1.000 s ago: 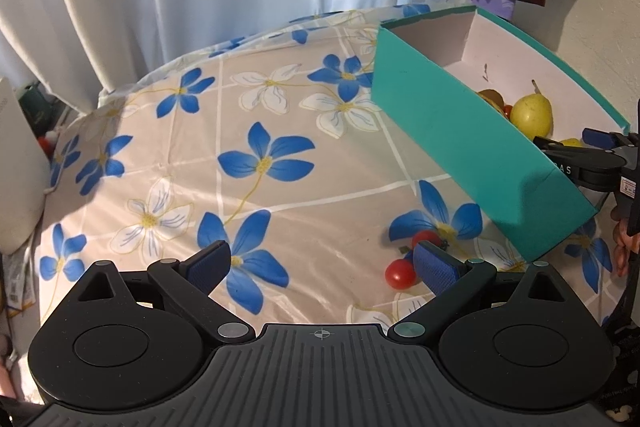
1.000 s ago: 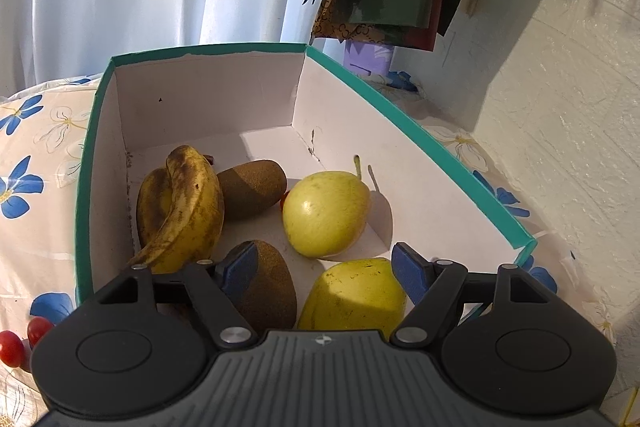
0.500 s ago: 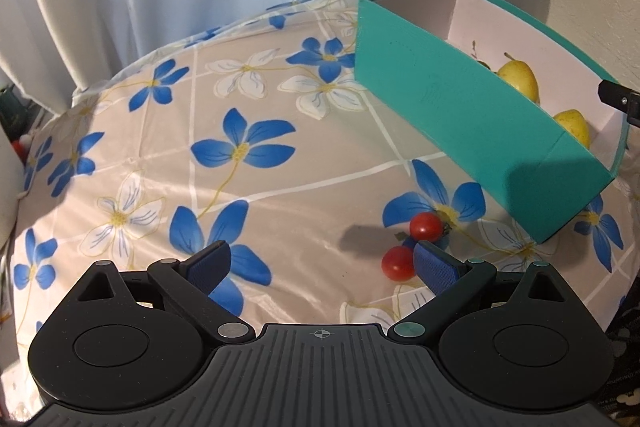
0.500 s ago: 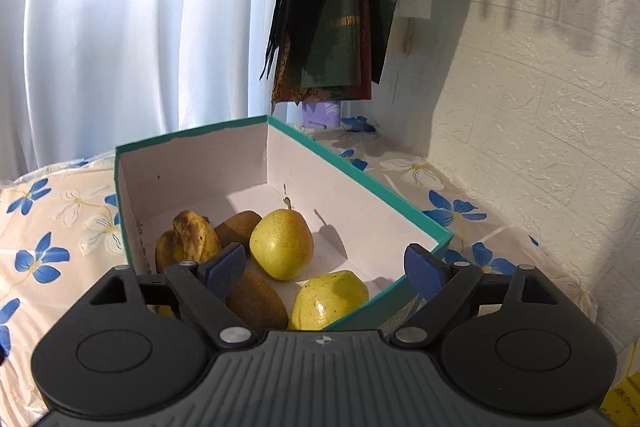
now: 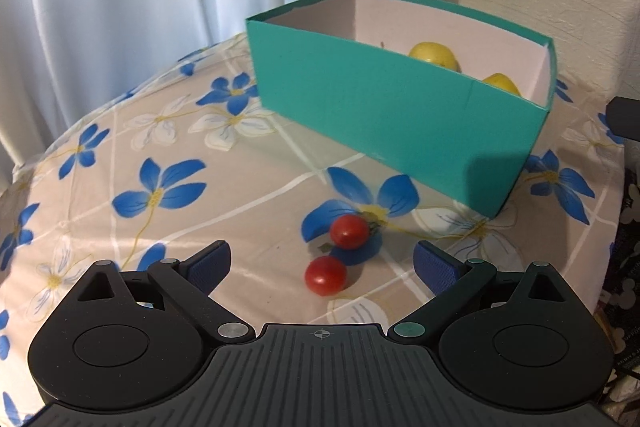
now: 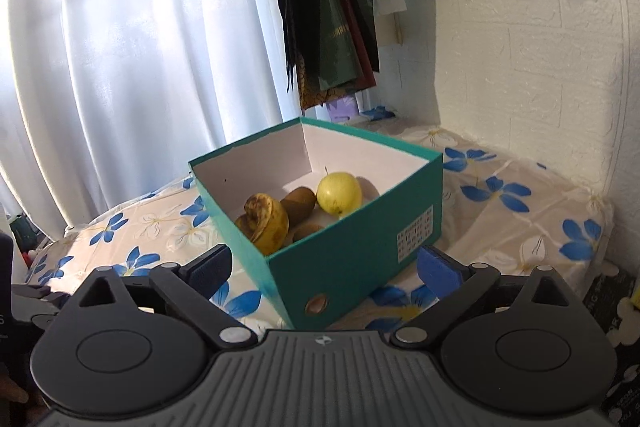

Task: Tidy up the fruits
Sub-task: 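Close the left gripper on a cherry tomato on the cloth while the right gripper withdraws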

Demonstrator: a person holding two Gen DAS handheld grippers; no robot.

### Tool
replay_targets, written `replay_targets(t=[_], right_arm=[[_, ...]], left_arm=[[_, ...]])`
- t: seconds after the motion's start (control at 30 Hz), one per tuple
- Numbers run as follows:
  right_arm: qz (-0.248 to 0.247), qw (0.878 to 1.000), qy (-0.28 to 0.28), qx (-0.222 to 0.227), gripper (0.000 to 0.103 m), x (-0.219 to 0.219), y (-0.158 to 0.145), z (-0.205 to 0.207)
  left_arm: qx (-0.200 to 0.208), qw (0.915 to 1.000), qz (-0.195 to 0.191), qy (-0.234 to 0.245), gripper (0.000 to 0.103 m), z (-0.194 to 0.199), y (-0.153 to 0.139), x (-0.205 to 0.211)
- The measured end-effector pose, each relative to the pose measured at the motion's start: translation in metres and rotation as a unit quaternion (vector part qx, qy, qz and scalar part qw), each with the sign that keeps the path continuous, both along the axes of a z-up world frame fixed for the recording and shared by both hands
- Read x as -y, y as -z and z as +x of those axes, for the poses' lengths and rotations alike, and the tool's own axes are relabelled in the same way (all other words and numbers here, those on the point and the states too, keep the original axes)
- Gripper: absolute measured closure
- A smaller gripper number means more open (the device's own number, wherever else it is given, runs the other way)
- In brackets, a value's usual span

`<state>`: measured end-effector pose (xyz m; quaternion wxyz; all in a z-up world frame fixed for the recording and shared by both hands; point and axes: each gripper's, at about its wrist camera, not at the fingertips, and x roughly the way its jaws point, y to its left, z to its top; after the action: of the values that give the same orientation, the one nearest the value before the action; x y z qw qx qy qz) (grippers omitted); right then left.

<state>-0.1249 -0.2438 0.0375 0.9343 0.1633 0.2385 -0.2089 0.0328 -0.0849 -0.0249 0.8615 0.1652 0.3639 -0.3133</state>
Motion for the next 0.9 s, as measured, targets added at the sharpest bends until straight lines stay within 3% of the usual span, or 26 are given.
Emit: replay_targets(t=[0.2, 0.47, 0.6, 0.77, 0.9], right_arm=[[0.001, 1.000, -0.005, -0.009, 0.004, -0.006, 0.005, -0.002], [0.007, 1.000, -0.020, -0.019, 0.004, -0.007, 0.009, 0.004], [0.010, 0.999, -0.025, -0.020, 0.004, -0.009, 0.010, 0.006], [0.020, 0.999, -0.022, -0.023, 0.003, -0.008, 0.014, 0.007], [0.023, 0.999, -0.020, -0.027, 0.003, -0.007, 0.016, 0.008]], left_arm=[[-0.022, 0.9997, 0.004, 0.005, 0.003, 0.004, 0.014, 0.009], [-0.070, 0.9972, -0.024, -0.012, 0.003, 0.022, 0.025, 0.004], [-0.083, 0.9957, -0.042, 0.004, 0.003, 0.025, 0.027, 0.002], [-0.104, 0.9939, -0.038, 0.002, 0.018, 0.031, 0.031, 0.005], [-0.107, 0.9935, -0.038, 0.000, 0.019, 0.032, 0.032, 0.005]])
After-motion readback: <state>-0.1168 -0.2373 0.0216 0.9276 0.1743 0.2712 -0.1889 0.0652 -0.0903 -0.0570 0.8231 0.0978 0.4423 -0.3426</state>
